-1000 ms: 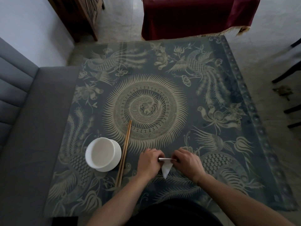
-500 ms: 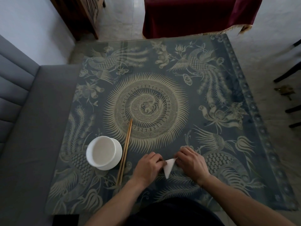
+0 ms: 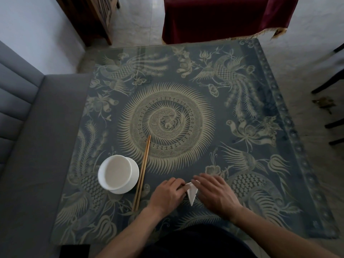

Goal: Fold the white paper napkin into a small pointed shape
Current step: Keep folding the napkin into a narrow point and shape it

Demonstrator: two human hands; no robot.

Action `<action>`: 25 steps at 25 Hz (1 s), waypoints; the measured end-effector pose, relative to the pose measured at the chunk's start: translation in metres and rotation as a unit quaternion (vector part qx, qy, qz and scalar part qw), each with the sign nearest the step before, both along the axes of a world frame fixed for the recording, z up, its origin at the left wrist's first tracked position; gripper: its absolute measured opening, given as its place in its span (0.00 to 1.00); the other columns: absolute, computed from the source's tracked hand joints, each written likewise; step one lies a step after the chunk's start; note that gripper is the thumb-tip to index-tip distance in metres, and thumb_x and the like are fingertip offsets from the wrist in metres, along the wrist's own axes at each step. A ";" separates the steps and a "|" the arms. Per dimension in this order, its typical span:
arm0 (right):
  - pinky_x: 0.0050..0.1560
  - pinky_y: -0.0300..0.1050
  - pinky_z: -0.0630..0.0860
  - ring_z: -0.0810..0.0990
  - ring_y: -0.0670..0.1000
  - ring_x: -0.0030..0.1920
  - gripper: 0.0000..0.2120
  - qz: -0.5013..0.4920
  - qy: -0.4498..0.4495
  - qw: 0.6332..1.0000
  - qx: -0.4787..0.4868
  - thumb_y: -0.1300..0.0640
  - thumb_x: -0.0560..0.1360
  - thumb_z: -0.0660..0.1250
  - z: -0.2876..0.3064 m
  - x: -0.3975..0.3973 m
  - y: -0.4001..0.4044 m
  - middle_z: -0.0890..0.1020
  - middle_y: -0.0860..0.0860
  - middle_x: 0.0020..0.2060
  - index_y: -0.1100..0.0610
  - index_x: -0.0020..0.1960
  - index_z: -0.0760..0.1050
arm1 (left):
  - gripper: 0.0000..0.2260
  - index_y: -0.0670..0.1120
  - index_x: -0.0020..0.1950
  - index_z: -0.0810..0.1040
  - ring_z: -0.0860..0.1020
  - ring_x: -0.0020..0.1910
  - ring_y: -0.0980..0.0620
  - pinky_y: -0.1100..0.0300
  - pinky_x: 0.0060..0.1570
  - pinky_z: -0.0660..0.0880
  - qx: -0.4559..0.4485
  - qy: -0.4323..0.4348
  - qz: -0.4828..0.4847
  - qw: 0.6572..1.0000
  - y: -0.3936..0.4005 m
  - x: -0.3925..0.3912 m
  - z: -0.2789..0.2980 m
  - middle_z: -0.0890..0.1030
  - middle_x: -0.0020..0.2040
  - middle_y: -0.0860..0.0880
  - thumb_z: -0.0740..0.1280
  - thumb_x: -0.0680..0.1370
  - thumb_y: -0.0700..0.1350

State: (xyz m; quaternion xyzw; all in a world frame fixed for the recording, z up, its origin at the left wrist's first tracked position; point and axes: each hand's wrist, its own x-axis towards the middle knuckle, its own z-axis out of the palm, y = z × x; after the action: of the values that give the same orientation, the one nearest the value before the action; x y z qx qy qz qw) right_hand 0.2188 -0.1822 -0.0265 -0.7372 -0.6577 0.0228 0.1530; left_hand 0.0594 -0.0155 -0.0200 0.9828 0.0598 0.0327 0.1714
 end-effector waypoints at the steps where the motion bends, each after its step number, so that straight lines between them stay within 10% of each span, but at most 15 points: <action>1: 0.63 0.51 0.67 0.73 0.54 0.67 0.22 0.032 -0.016 0.999 -0.025 0.49 0.78 0.62 -0.004 -0.005 -0.004 0.76 0.53 0.67 0.57 0.69 0.73 | 0.11 0.47 0.61 0.79 0.78 0.46 0.47 0.54 0.38 0.76 0.000 0.003 -0.003 1.000 -0.001 -0.002 -0.001 0.79 0.52 0.48 0.68 0.79 0.45; 18: 0.69 0.67 0.51 0.56 0.57 0.77 0.37 0.024 -0.036 0.975 -0.217 0.35 0.78 0.55 -0.001 -0.012 -0.009 0.56 0.54 0.78 0.56 0.79 0.54 | 0.27 0.55 0.76 0.62 0.64 0.72 0.43 0.46 0.65 0.67 0.016 0.134 -0.088 0.987 0.001 -0.033 0.000 0.63 0.78 0.47 0.61 0.76 0.51; 25: 0.67 0.70 0.51 0.52 0.63 0.76 0.32 0.068 -0.054 0.970 -0.227 0.33 0.76 0.55 0.001 0.004 -0.010 0.54 0.59 0.78 0.36 0.77 0.49 | 0.25 0.60 0.73 0.66 0.62 0.73 0.41 0.45 0.68 0.65 0.031 0.157 -0.084 0.983 -0.001 -0.035 0.005 0.61 0.78 0.48 0.61 0.75 0.51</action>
State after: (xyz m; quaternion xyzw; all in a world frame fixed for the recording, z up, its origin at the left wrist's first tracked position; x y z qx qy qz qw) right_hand 0.2225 -0.1924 -0.0256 -0.7064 -0.6912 0.1418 -0.0562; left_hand 0.0245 -0.0163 -0.0154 0.9821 0.0024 -0.1351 0.1312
